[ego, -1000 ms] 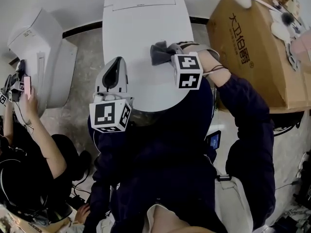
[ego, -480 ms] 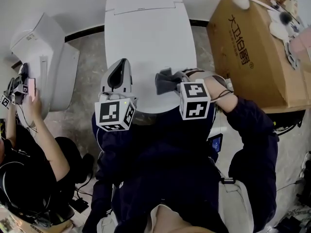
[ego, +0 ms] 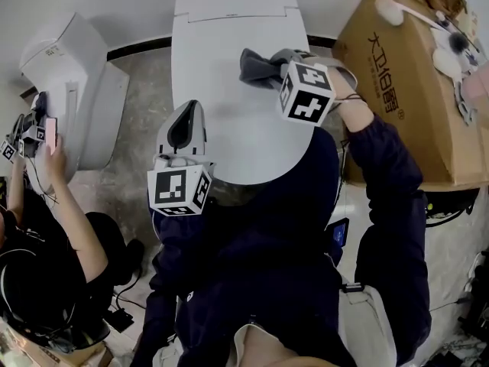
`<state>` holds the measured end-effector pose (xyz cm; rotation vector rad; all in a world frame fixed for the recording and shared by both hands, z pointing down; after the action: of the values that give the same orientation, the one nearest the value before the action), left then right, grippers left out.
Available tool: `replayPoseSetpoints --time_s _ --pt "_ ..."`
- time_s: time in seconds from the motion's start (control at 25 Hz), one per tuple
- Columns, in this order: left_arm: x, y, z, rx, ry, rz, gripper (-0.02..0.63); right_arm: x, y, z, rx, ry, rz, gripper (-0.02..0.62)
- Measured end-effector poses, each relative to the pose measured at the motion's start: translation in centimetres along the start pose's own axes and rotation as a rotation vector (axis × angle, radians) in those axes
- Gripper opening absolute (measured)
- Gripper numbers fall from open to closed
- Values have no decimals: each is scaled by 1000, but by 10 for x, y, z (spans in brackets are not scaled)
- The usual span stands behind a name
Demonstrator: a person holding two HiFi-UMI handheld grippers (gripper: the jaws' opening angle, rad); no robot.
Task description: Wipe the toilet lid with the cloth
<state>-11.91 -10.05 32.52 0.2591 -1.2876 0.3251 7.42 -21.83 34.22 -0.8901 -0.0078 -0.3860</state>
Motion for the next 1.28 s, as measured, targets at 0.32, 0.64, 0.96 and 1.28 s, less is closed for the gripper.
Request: replayPoseSetpoints --time_s 0.32,0.64,0.96,1.28 --pt "9 20 5 -73 -10 21 15 13 -100 -122 374 140 191 78" --pt "15 37 19 -141 -10 31 15 12 -179 -138 281 147 278 78" --pt "12 32 23 -129 -2 16 15 -4 -150 -98 154 154 230 75" --pt "8 27 24 -97 1 4 15 -28 -93 -20 63 168 171 75"
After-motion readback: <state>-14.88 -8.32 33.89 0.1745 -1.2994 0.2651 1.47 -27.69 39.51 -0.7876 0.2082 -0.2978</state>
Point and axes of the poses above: the fingertips, and each gripper's own axes: y backward along the fingers, z to its left, x out of its underside, the point moved 7 cm from there along y, backward along the fingers, and after that the axes turned 15 degrees about y, right-handed, at the moved point
